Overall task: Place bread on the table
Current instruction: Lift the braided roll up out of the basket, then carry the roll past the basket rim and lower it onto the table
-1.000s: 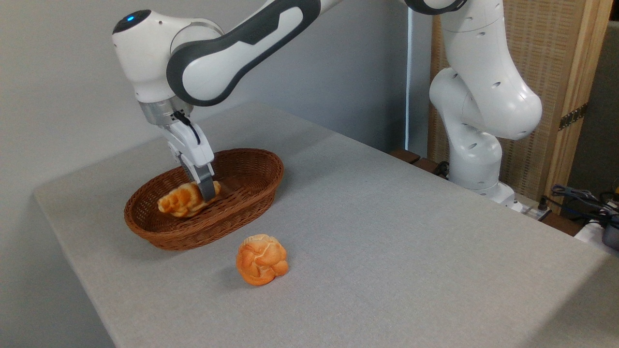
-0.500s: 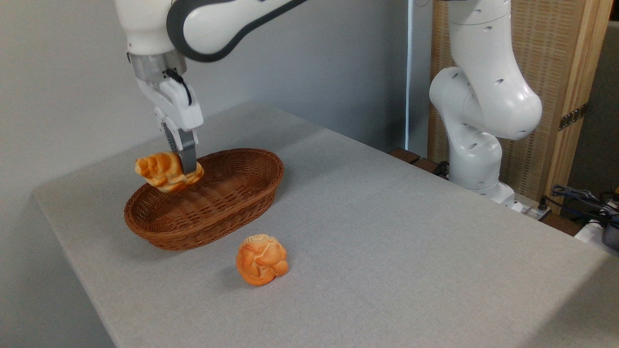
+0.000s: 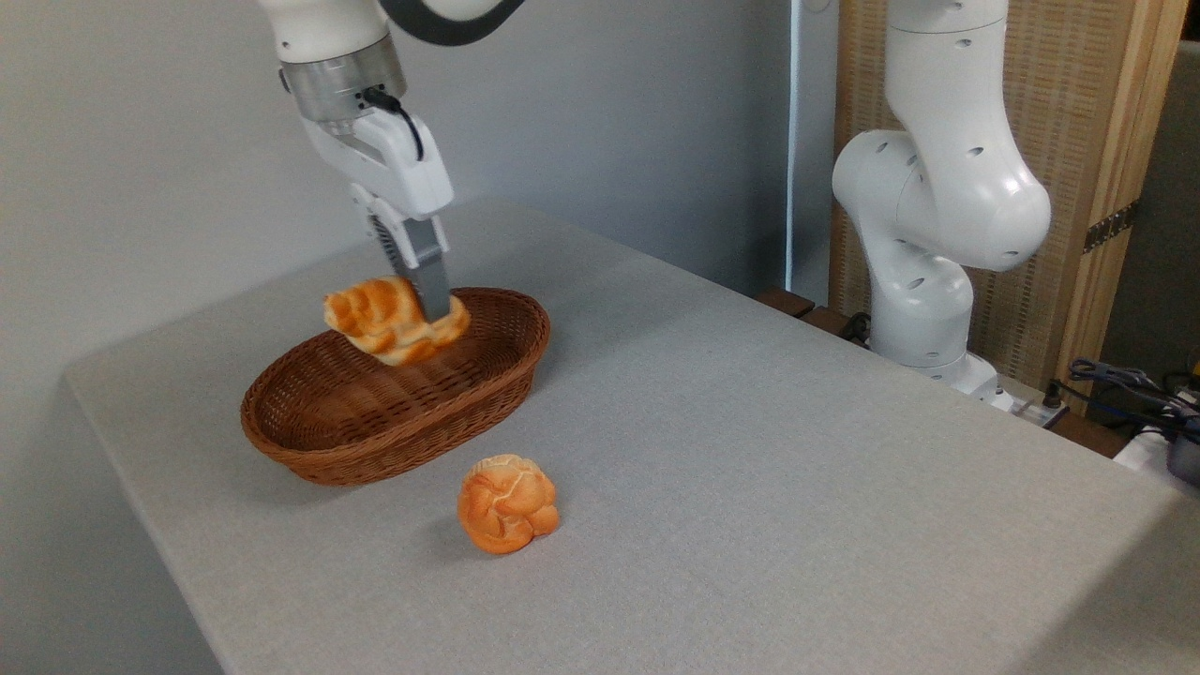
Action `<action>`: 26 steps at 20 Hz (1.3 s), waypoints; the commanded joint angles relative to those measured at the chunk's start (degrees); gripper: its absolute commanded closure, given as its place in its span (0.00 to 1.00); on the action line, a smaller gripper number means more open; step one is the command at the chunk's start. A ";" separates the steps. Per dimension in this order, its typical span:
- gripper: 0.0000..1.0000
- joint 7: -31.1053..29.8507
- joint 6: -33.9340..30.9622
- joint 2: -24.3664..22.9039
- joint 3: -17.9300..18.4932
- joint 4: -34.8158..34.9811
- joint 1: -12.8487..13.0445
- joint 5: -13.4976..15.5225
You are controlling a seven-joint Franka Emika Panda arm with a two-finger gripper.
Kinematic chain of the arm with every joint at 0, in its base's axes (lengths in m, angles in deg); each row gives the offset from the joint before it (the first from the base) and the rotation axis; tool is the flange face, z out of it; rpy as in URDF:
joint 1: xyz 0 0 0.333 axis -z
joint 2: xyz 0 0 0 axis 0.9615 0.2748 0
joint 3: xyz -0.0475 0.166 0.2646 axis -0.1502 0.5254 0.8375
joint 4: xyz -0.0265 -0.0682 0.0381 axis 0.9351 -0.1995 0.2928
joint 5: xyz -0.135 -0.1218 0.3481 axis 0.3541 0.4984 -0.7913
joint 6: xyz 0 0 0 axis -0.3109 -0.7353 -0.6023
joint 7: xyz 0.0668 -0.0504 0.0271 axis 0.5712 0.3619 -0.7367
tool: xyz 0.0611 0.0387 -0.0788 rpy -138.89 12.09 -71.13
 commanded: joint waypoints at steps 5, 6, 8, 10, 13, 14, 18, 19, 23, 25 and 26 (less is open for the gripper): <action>0.73 13.55 -7.23 -2.06 8.55 1.80 0.58 -0.34; 0.67 14.86 -7.67 -1.97 9.42 2.32 0.49 -0.34; 0.63 16.98 -8.20 -1.97 10.83 3.64 0.49 -0.34; 0.55 20.22 -8.20 -1.71 11.10 5.48 0.49 -0.52; 0.47 21.38 -8.20 -1.53 12.06 6.72 0.49 -0.70; 0.45 21.47 -8.20 -1.45 12.16 6.72 0.49 -0.70; 0.03 22.17 -8.12 -0.30 12.16 7.07 0.49 -0.70; 0.00 22.17 -8.03 -0.04 12.16 7.07 0.49 -0.70; 0.00 22.17 -7.85 0.40 12.16 7.07 0.49 -0.70; 0.00 22.17 -7.94 0.40 12.16 7.07 0.49 -0.96; 0.00 22.17 -7.94 0.40 12.16 6.99 0.49 -1.13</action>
